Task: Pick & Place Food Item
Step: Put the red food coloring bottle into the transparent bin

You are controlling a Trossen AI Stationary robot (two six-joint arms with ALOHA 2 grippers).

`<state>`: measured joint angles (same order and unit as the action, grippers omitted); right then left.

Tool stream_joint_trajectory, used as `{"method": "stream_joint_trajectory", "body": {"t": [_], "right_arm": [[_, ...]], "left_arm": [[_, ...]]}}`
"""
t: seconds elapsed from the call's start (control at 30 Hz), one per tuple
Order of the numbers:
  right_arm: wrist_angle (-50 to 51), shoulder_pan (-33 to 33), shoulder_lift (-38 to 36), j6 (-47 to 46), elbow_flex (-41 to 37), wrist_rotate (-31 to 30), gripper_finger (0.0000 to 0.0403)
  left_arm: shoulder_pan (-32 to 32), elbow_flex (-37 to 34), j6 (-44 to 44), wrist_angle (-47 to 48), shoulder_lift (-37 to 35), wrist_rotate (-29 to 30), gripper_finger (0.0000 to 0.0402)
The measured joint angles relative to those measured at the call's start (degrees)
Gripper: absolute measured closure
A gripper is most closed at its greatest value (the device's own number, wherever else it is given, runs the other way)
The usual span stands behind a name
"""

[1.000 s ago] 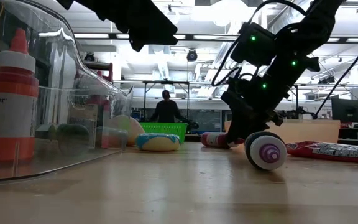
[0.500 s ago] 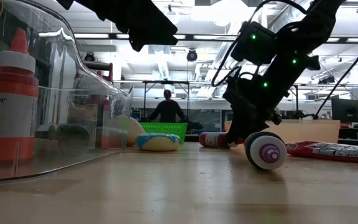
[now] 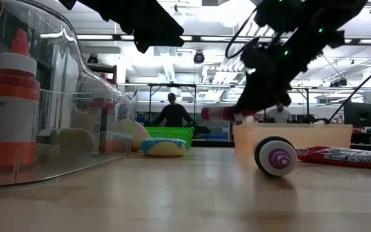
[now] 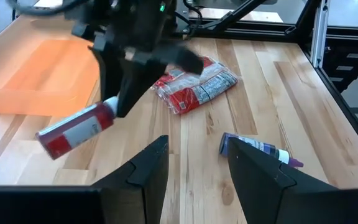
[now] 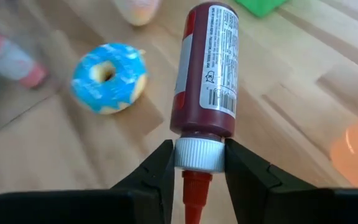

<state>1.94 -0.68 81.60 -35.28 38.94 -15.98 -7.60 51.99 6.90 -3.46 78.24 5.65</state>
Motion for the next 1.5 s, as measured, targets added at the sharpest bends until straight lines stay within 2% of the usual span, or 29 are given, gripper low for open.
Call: {"method": "stream_joint_trajectory", "body": {"t": [0.2,0.4,0.83,1.0,1.2,1.5], "right_arm": [[0.77,-1.87,-4.07,0.55,0.02,4.41,0.0299],[2.0,-3.63,-5.5,0.43,0.9,8.79,0.0299],[9.56,-7.43,-5.43,5.01,12.56,8.89,0.0299],[9.76,-8.74,-3.58,5.64,15.7,8.92,0.0299],[9.82,-9.72,2.45,6.93,19.81,11.78,0.0299],[10.26,-11.84,9.84,8.46,26.23,14.84,0.0299]], "left_arm": [[0.0,0.0,-0.97,0.21,-0.05,-0.02,0.0245],[-0.01,0.04,0.24,4.91,-2.71,-0.39,0.0245],[-4.99,0.07,1.65,13.14,-12.91,0.46,0.0245],[-7.29,0.07,1.75,15.15,-16.05,0.46,0.0245],[-8.89,0.07,1.75,15.5,-16.78,0.83,0.0245],[-9.07,0.04,2.03,20.78,-15.73,6.97,0.0244]]}}
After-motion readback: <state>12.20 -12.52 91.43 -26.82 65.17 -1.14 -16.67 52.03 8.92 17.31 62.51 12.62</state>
